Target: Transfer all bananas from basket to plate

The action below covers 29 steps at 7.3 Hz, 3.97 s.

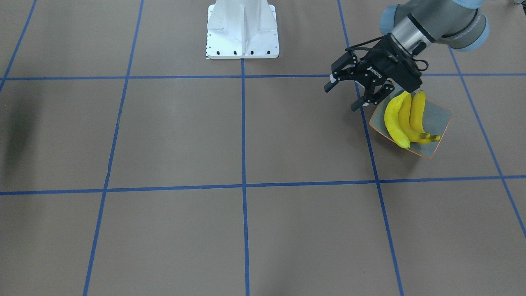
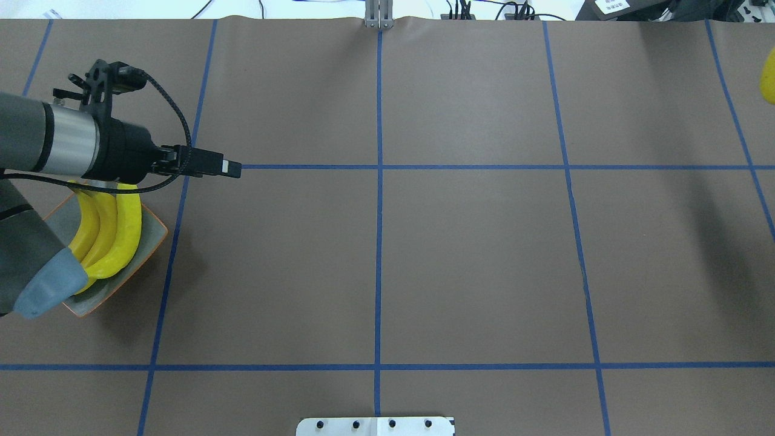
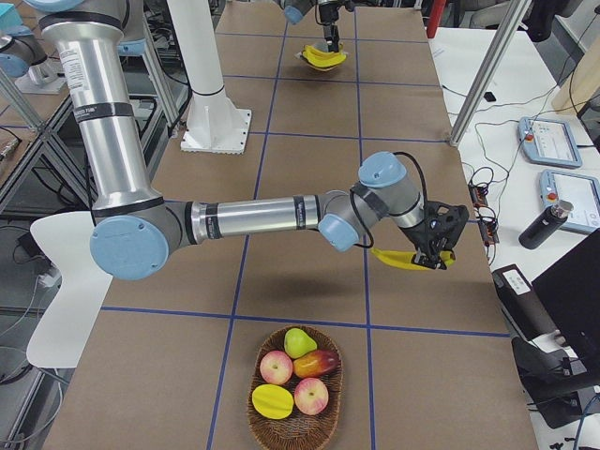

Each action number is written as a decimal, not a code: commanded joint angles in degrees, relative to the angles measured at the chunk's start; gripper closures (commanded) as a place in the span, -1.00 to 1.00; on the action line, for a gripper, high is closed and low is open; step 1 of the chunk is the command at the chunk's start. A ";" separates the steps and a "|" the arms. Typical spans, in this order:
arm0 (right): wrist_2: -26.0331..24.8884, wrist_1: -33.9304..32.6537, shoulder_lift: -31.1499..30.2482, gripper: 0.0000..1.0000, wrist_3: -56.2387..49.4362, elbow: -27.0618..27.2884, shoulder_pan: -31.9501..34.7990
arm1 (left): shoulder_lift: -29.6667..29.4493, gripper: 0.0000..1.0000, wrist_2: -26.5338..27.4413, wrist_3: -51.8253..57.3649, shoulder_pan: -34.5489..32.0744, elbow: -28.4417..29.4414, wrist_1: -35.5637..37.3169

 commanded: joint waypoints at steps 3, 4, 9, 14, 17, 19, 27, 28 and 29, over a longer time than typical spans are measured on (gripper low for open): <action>-0.03 -0.03 4.44 1.00 30.13 13.20 -12.80 | -11.33 -0.99 7.05 -10.12 5.68 0.42 5.98; -1.08 -0.03 5.93 1.00 35.07 15.59 -16.57 | -13.53 -0.99 7.76 -12.15 5.87 0.42 7.21; -5.31 -0.64 9.98 1.00 36.18 24.19 -34.43 | -20.15 -0.99 7.86 -18.58 7.01 2.35 7.31; -12.24 -9.95 16.83 1.00 36.27 28.18 -43.41 | -20.32 -0.99 10.67 -19.02 10.96 1.92 7.05; -12.34 -10.31 16.93 1.00 36.27 29.84 -44.29 | -20.32 -0.36 10.84 -18.67 11.67 2.00 6.78; -12.25 -10.23 16.93 1.00 35.83 30.20 -44.29 | -20.59 1.00 12.42 -18.15 11.76 1.65 6.70; -10.08 -11.36 11.77 -1.00 26.19 32.57 -36.33 | -15.24 1.00 12.16 -16.05 11.41 -1.24 6.78; -6.92 -14.68 10.00 -1.00 22.68 32.49 -32.99 | -11.57 1.00 11.99 -14.38 11.14 -3.77 7.22; -5.58 -18.36 8.42 -1.00 16.73 32.22 -30.78 | -7.18 1.00 11.90 -12.45 9.40 -5.89 7.31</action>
